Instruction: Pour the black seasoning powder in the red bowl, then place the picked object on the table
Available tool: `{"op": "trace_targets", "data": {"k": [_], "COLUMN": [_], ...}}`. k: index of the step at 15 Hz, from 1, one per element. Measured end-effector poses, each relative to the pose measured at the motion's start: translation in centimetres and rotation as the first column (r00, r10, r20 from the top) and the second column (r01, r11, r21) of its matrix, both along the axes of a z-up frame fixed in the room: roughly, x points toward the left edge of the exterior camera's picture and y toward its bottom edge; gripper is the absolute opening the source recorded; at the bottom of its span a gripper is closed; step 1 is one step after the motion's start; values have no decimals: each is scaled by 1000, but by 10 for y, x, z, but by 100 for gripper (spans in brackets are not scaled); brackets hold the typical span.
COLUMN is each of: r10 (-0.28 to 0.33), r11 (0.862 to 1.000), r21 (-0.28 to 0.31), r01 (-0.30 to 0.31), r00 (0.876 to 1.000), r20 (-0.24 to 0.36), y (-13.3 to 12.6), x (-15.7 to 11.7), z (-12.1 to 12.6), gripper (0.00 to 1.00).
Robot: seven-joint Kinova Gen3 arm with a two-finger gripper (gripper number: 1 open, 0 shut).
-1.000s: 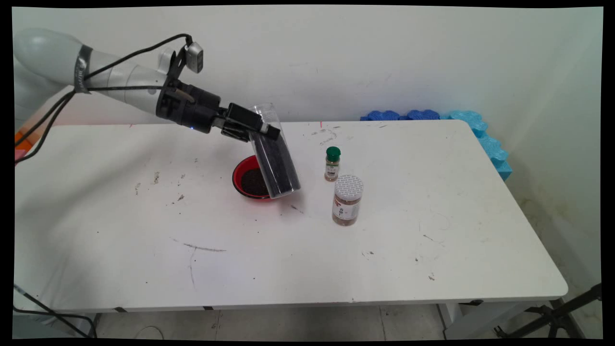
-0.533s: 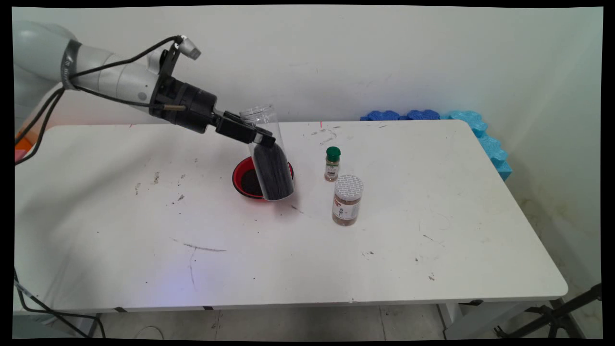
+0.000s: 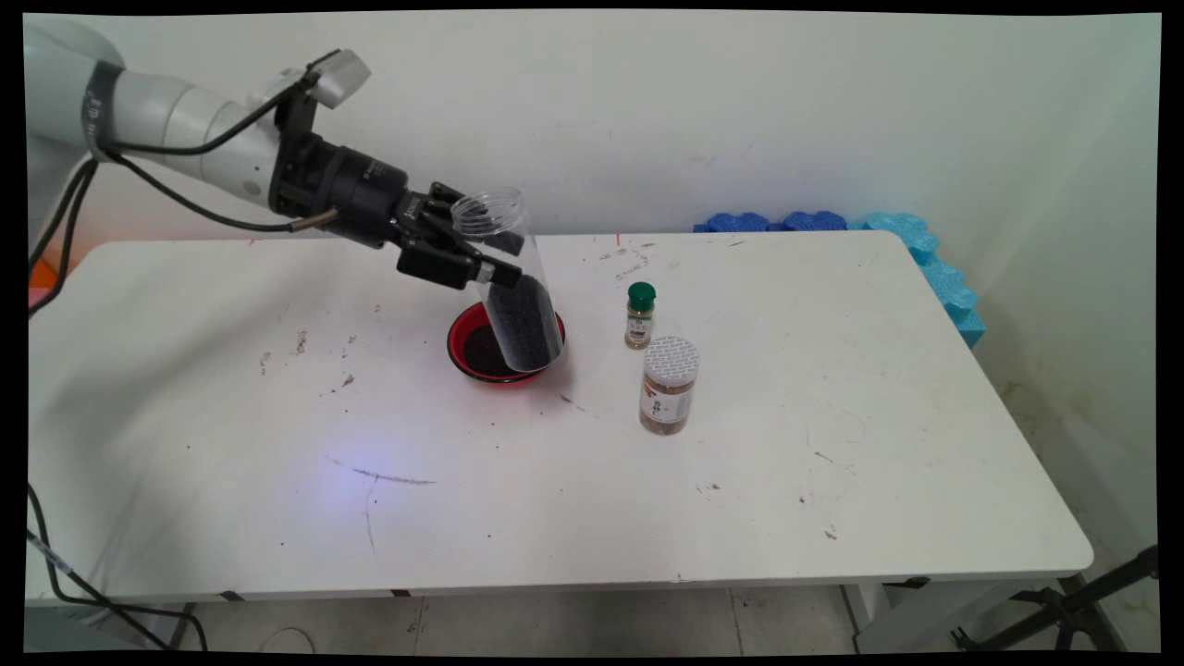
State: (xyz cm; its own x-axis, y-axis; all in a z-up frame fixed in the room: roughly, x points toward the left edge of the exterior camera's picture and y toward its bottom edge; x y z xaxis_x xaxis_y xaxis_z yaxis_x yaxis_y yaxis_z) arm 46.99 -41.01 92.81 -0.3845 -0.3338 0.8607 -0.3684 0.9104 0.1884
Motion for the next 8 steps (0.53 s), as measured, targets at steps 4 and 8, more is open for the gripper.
{"op": "trace_targets", "data": {"k": [4,8], "r10": [-41,-58], "r11": [997,996], "r21": [-64,-70], "r01": [43,62], "r00": [999,997], "r20": [34,52], "y": [11,26], "x": [-2,-5], "z": [5,4], "gripper": [0,0]}}
